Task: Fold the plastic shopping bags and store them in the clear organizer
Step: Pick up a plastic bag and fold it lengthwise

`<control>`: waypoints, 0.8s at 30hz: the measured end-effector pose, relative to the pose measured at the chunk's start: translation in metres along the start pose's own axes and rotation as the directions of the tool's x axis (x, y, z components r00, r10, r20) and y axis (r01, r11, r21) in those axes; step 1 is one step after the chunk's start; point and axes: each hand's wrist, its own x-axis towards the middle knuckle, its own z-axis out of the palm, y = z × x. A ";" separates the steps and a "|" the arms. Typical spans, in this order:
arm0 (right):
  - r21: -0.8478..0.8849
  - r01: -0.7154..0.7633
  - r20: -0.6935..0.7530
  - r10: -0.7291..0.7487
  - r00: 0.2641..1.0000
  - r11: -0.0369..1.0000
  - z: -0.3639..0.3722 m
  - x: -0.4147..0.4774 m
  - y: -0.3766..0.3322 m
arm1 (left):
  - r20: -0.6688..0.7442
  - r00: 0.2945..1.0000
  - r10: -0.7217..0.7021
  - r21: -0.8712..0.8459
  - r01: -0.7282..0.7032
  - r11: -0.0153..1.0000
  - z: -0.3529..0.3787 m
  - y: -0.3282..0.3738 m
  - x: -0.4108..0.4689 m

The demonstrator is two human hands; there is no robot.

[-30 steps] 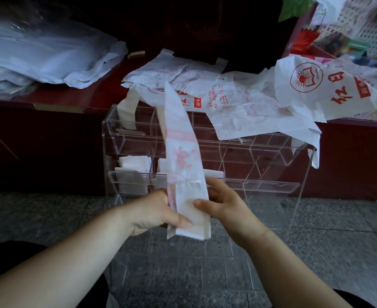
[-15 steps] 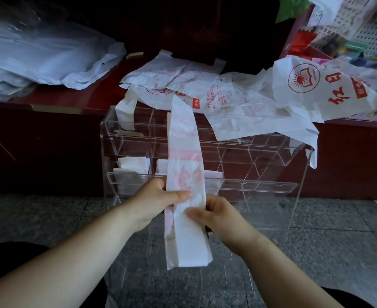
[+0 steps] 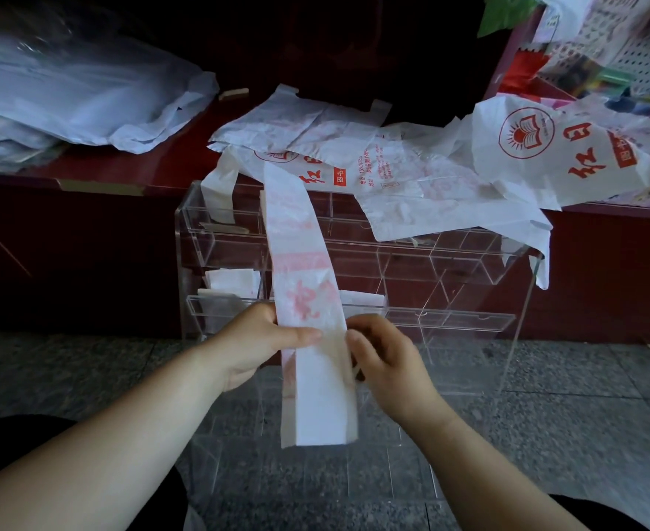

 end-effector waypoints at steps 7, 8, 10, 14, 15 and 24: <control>-0.683 0.597 0.159 -0.712 0.683 0.421 -0.001 0.005 0.026 | 0.000 0.999 -0.040 -0.157 0.040 0.987 -0.010 0.007 -0.002; -0.670 0.639 0.192 -0.743 0.641 0.378 0.003 0.004 0.025 | 0.016 0.999 -0.048 -0.179 0.050 0.983 -0.012 0.008 -0.002; -0.634 0.699 0.209 -0.798 0.565 0.329 0.008 0.004 0.024 | 0.042 0.997 -0.072 -0.176 0.079 0.981 -0.014 0.007 -0.003; -0.601 0.707 0.106 -0.839 0.534 0.374 0.010 0.008 0.022 | 0.079 0.993 -0.088 -0.124 0.097 0.987 -0.011 0.003 -0.006; -0.594 0.699 0.086 -0.833 0.547 0.398 0.010 0.008 0.021 | 0.085 0.993 -0.087 -0.101 0.095 0.990 -0.009 0.003 -0.006; -0.506 0.578 0.019 -0.661 0.750 0.640 0.004 0.006 0.019 | 0.005 0.998 -0.056 -0.221 0.056 0.974 -0.004 0.008 -0.002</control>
